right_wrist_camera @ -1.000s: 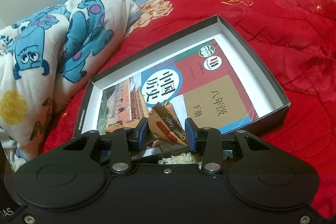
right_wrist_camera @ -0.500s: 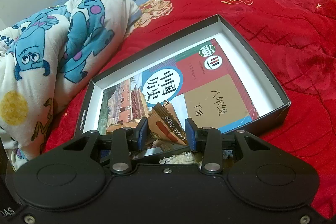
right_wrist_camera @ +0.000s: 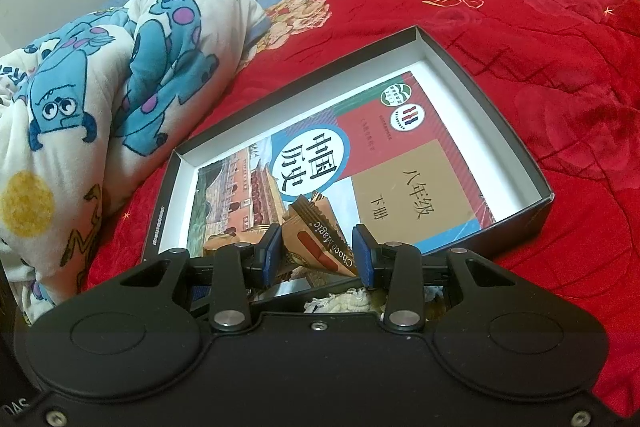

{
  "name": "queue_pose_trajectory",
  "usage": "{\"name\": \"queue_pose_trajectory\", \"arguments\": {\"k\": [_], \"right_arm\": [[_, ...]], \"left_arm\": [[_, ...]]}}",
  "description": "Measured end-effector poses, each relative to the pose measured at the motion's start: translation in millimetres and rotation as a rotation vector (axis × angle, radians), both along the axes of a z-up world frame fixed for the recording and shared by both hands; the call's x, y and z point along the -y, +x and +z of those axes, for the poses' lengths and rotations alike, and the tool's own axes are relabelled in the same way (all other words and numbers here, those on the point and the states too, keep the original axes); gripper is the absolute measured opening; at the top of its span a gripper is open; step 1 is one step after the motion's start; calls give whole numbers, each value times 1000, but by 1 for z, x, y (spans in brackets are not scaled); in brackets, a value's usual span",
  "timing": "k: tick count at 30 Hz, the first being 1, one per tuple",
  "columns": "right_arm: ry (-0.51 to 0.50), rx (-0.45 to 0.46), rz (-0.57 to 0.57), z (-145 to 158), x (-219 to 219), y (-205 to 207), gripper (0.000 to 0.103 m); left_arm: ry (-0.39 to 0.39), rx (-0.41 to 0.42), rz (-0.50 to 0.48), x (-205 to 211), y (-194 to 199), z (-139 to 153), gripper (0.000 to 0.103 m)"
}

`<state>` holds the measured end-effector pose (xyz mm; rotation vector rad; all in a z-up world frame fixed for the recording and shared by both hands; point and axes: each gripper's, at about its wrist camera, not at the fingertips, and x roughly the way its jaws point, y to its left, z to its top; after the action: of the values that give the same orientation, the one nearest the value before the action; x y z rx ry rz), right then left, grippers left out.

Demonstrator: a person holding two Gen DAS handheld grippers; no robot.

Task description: Organize objects

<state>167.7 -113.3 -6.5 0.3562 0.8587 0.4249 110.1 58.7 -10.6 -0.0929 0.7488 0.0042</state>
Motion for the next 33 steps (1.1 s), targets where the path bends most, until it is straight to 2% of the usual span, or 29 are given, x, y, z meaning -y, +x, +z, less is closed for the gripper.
{"name": "queue_pose_trajectory", "arguments": {"k": [11,19,33], "right_arm": [[-21,5,8,0,-3,0,37],[43,-27,0,-2,5,3,37],[31,-35,20,0,5,3,37]], "left_arm": [[-3,-1,-1,0,0,0,45],[-33,-16,4,-4,1,0,45],[-44,-30,-4,-4,0,4,50]]}}
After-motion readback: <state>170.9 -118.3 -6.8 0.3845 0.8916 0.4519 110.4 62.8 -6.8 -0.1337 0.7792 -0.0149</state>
